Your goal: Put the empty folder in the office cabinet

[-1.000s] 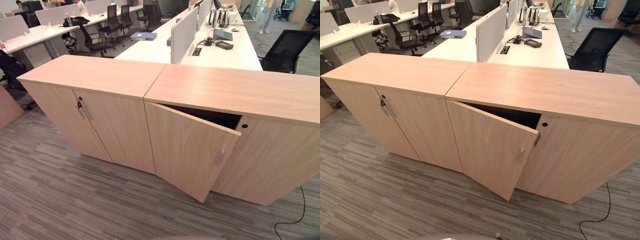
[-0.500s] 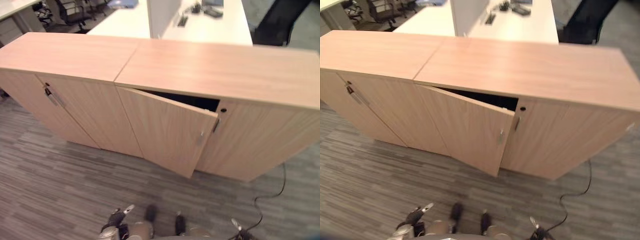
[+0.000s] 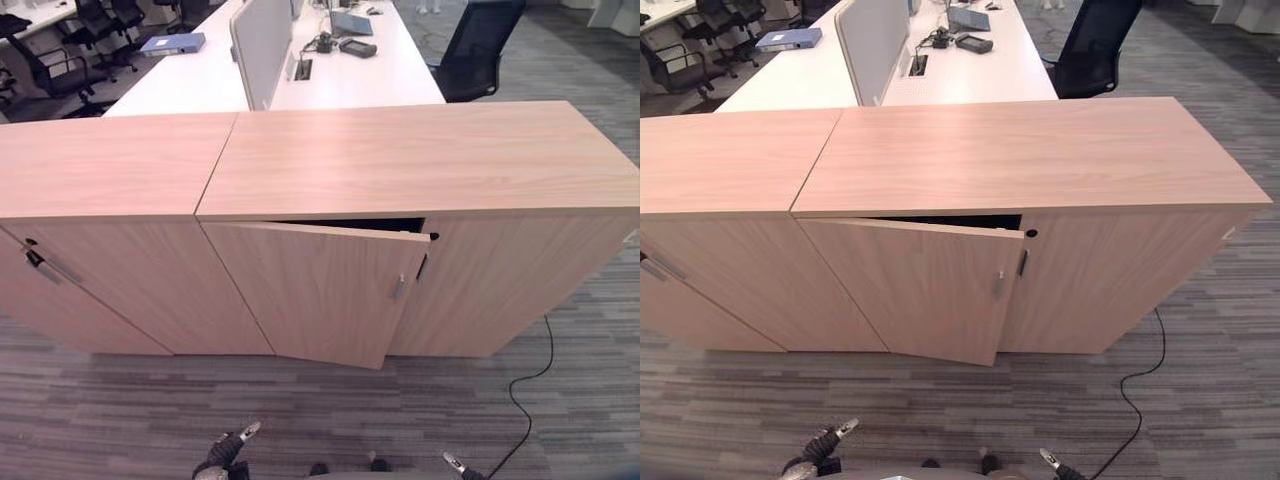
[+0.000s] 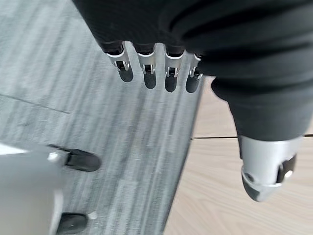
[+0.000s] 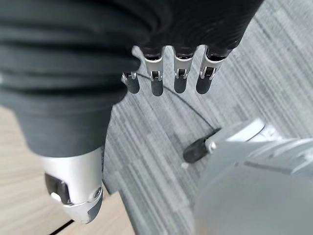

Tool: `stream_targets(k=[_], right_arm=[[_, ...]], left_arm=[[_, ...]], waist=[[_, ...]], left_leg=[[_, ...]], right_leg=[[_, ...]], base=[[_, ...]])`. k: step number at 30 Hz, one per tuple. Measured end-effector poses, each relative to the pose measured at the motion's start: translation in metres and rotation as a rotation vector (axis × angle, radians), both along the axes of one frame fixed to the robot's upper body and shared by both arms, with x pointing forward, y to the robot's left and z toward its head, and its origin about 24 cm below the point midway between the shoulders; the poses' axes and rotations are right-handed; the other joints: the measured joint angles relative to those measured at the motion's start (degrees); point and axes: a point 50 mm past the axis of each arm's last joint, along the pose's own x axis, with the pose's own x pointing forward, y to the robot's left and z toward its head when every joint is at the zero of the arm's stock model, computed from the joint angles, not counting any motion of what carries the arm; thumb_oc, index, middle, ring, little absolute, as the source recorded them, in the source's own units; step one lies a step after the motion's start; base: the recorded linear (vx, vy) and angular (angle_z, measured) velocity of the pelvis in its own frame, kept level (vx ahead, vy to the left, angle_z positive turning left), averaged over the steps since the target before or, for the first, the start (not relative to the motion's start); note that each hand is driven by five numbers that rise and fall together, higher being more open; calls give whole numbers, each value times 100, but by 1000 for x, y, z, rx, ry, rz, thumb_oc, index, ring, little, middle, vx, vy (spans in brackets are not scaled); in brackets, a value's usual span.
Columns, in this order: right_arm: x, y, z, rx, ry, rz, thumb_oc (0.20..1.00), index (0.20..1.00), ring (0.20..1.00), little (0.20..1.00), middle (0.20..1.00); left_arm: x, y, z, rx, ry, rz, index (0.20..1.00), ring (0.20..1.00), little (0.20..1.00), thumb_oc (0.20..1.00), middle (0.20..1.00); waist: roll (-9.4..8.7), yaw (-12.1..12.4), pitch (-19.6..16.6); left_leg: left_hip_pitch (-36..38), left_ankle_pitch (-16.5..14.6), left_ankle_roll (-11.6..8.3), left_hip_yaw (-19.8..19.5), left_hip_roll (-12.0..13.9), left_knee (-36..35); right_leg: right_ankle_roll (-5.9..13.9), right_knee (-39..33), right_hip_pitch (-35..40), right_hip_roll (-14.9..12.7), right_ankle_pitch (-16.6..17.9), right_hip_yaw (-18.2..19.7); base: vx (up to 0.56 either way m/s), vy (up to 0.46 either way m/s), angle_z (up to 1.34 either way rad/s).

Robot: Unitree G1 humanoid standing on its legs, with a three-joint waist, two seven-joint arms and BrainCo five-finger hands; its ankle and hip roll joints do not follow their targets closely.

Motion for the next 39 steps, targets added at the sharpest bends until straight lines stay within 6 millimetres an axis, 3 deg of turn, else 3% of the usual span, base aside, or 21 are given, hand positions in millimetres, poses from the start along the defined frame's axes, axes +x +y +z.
stream_targets(k=[4, 9, 12, 15, 17, 19, 24, 28, 30, 33, 39], right_arm=[[-2, 0, 0, 9, -4, -1, 1000, 1000, 1000, 1000, 1000], [-11, 1, -1, 24, 18, -4, 1000, 1000, 1000, 1000, 1000], [1, 1, 0, 32, -16, 10, 1000, 1000, 1000, 1000, 1000], [12, 3, 1, 36, -40, 22, 1000, 1000, 1000, 1000, 1000], [16, 3, 2, 37, -46, 48, 1000, 1000, 1000, 1000, 1000], [14, 3, 1, 41, -36, 64, 1000, 1000, 1000, 1000, 1000], [-7, -2, 0, 39, 25, 58, 1000, 1000, 1000, 1000, 1000], [-2, -9, 2, -3, 1, 52, 1000, 1000, 1000, 1000, 1000], [1, -9, 3, -14, -17, 52, 1000, 1000, 1000, 1000, 1000], [3, -9, 3, -21, -19, 51, 1000, 1000, 1000, 1000, 1000], [-4, -9, 2, -20, 1, 48, 1000, 1000, 1000, 1000, 1000]], left_arm=[[1, -5, 1, -58, -33, -16, 1000, 1000, 1000, 1000, 1000], [-14, -9, -6, -137, 35, 11, 1000, 1000, 1000, 1000, 1000], [-17, -10, -7, -152, 55, -20, 1000, 1000, 1000, 1000, 1000], [-18, -8, -7, -155, 62, -26, 1000, 1000, 1000, 1000, 1000], [-16, -6, -6, -154, 63, -59, 1000, 1000, 1000, 1000, 1000], [-20, -2, -6, -129, 89, -106, 1000, 1000, 1000, 1000, 1000], [-28, -2, -8, -93, 124, -142, 1000, 1000, 1000, 1000, 1000], [-15, -5, -5, -9, 79, -217, 1000, 1000, 1000, 1000, 1000], [-2, -10, 0, 53, 33, -348, 1000, 1000, 1000, 1000, 1000], [4, -15, 2, 72, 6, -394, 1000, 1000, 1000, 1000, 1000], [-4, -16, -1, 74, 34, -425, 1000, 1000, 1000, 1000, 1000]], waist=[[8, -10, -3], [55, -106, -14], [99, -154, 36], [88, -130, 72], [81, -48, 167], [55, -36, 173], [84, 16, 107], [77, 21, -1], [90, 24, -11], [96, 13, -20], [140, 12, -66]], left_leg=[[-8, -29, 50, 108, -12, -16], [-32, -25, 136, 202, -26, -39], [-39, -2, 176, 431, 13, 3], [-31, -7, 193, 686, 47, 5], [-16, -72, 219, 916, 96, -10], [10, -108, 154, 921, 135, -51], [141, -123, -35, 896, 327, -43], [144, -106, -83, 837, 433, 1], [136, -101, -107, 814, 450, 2], [137, -106, -112, 809, 445, 0], [125, -135, -110, 806, 448, -46]], right_leg=[[40, 2, -55, -6, 25, 124], [76, 4, -115, -20, 51, 191], [155, 335, -360, 21, 34, 263], [165, 473, -500, -45, -54, -77], [191, 608, -596, -279, -53, -819], [283, 546, -584, -272, 16, -837], [74, -43, -194, -32, 251, -898], [-39, -32, -168, 85, 255, -936], [-41, -40, -160, 102, 253, -951], [-17, -38, -159, 94, 229, -952], [-20, -40, -176, 93, 227, -954]], base=[[-5, 83, -17], [-19, 93, -10], [-55, 47, -35], [-45, 4, -48], [-2, -36, -51], [24, -32, -26], [81, -105, -1], [19, -63, 5], [2, -18, 4], [1, -27, 0], [1, -7, 0]])
